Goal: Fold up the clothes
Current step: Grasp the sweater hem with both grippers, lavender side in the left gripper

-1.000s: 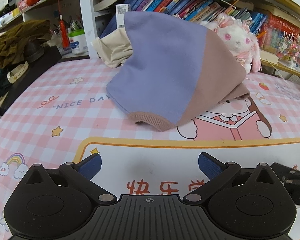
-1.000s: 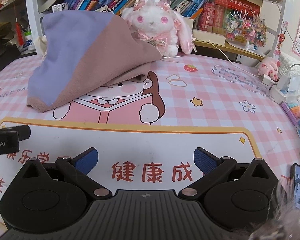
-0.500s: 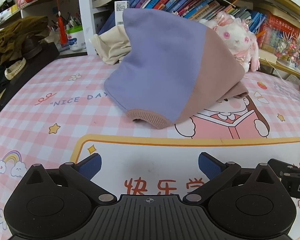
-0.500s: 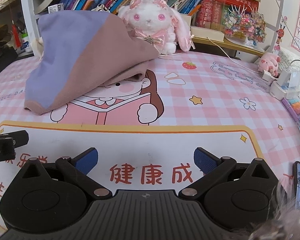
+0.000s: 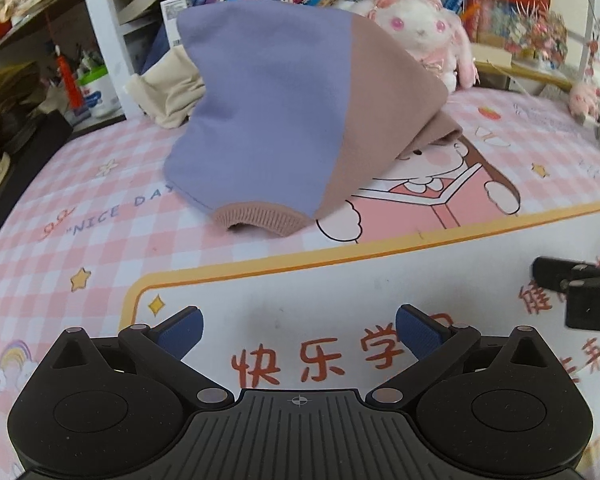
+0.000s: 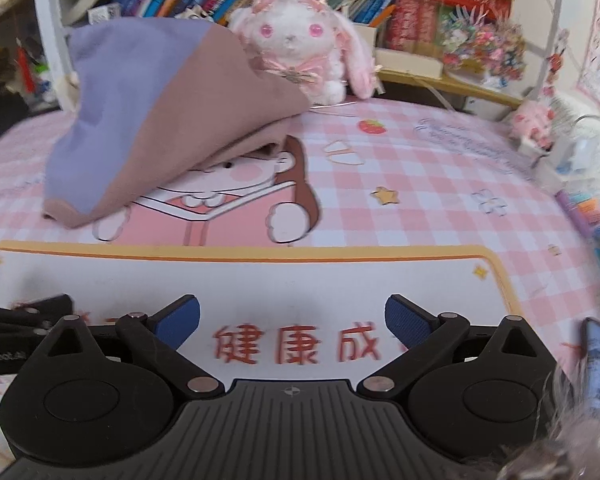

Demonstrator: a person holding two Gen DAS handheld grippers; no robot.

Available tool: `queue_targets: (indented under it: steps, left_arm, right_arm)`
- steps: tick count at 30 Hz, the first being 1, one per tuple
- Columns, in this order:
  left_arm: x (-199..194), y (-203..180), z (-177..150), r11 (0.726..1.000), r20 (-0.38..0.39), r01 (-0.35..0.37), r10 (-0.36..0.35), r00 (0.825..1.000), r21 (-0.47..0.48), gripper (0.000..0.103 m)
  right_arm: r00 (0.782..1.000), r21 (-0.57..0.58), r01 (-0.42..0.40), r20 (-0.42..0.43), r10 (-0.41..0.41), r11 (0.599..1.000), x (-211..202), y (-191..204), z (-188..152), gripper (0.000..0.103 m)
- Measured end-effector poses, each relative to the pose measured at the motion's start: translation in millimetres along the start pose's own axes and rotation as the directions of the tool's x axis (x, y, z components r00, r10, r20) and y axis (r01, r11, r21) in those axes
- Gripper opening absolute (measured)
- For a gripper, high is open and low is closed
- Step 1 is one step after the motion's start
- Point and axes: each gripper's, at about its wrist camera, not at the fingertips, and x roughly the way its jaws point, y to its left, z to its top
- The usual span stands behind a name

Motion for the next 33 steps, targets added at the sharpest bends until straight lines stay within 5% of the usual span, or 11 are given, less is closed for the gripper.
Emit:
queue_targets:
  steps: [8, 17, 23, 27, 30, 33]
  left_arm:
    - [9.6, -6.3, 4.4, 0.980, 0.115, -0.044, 0.022, 0.993, 0.192, 0.103]
    - [48.7, 7.0, 22.5, 0.975, 0.138, -0.086, 0.058, 0.989, 0.203, 0.100]
    - [67.9, 10.2, 45.0, 0.981, 0.139, -0.040, 0.013, 0.990, 0.189, 0.077]
    - [72.1, 9.1, 54.1, 0.976, 0.127, -0.006, -0.022, 0.992, 0.219, 0.028]
    - [68.3, 14.4, 60.9, 0.977, 0.099, 0.045, -0.067, 0.993, 0.211, 0.013]
    - [39.2, 26.7, 71.7, 0.981, 0.134, 0.137, -0.155, 0.979, 0.135, 0.009]
  right_arm:
    - [0.999, -0.044, -0.032, -0.013, 0.032, 0.999, 2.5, 7.9, -1.6, 0.082]
    - [0.990, -0.119, -0.133, 0.020, 0.136, 0.984, -7.4, 12.9, -5.8, 0.080]
    - [0.985, -0.234, -0.161, 0.026, 0.172, 0.959, -10.0, 25.6, -8.5, 0.080]
    - [0.980, -0.322, -0.177, 0.027, 0.195, 0.930, -10.3, 35.6, -9.8, 0.081]
    - [0.978, -0.404, -0.167, 0.048, 0.203, 0.900, -10.7, 42.6, -8.1, 0.081]
    - [0.973, -0.494, -0.136, 0.096, 0.209, 0.859, -12.7, 49.7, -6.1, 0.081]
